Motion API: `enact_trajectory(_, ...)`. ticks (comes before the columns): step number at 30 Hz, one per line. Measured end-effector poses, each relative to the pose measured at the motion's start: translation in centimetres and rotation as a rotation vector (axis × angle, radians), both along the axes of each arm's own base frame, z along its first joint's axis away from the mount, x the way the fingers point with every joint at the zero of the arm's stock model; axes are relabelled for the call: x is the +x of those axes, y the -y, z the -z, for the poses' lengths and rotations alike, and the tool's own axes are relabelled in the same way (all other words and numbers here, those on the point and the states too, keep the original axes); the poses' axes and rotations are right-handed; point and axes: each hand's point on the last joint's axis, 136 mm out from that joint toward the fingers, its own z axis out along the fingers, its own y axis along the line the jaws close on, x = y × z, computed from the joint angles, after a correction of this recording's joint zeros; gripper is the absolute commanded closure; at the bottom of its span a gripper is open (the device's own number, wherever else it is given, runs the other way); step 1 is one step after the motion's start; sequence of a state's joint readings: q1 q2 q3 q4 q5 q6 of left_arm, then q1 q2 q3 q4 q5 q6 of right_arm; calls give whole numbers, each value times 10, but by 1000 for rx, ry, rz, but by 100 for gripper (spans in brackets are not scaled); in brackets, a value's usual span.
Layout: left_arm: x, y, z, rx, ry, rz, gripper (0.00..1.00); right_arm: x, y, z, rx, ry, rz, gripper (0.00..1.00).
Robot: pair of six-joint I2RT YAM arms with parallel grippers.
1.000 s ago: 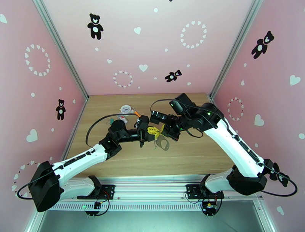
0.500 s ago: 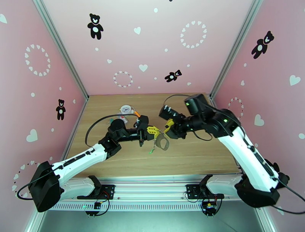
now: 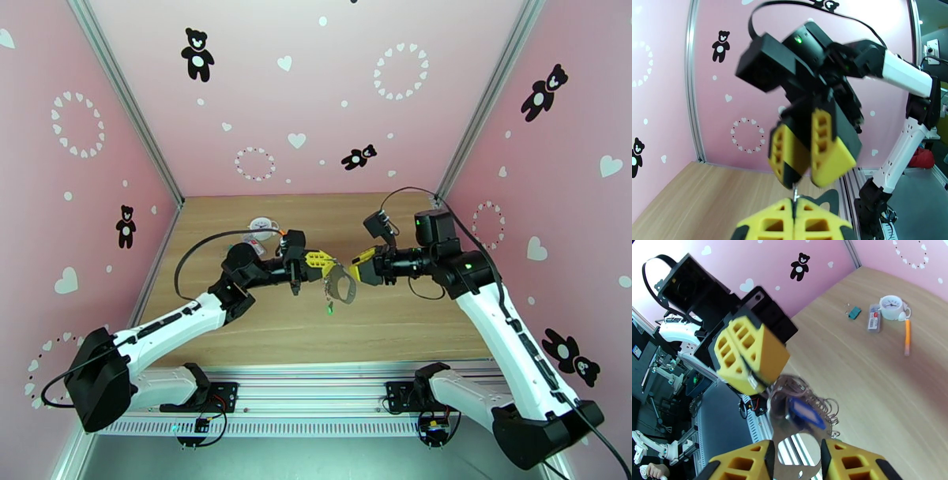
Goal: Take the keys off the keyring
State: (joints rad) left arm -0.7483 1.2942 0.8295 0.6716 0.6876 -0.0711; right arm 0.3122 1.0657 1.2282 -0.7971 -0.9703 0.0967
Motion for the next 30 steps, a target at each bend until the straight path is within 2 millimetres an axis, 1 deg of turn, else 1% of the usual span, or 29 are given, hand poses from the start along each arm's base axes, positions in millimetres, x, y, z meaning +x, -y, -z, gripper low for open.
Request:
enact_trajectory(6, 18, 12, 6, -10, -37, -20, 100, -20, -3, -5, 68, 11, -41, 66)
enact_trajectory(12, 29, 22, 7, -45, -51, -11, 100, -34, -22, 3, 92, -2, -111, 65)
enact_trajectory(15, 32, 26, 9, -60, -54, -2, 100, -36, -29, 4, 96, 7, -125, 65)
enact_trajectory(19, 33, 27, 10, -63, -51, 2, 100, -31, -29, 2, 93, 34, -101, 60)
enact_trajectory(21, 32, 27, 9, -62, -41, 5, 100, -27, -26, 0, 76, 43, -68, 60)
enact_trajectory(23, 32, 28, 8, -57, -27, 9, 100, -21, -19, -7, 64, 55, -25, 58)
enact_trajectory(26, 31, 30, 7, -45, -13, 15, 100, -8, 0, -20, 43, 79, 73, 53)
enact_trajectory(28, 31, 30, 8, -39, -6, 12, 100, -1, 12, -24, 29, 83, 138, 49)
enact_trajectory(30, 32, 30, 10, -30, -6, 11, 100, 6, 23, -23, 18, 70, 190, 48)
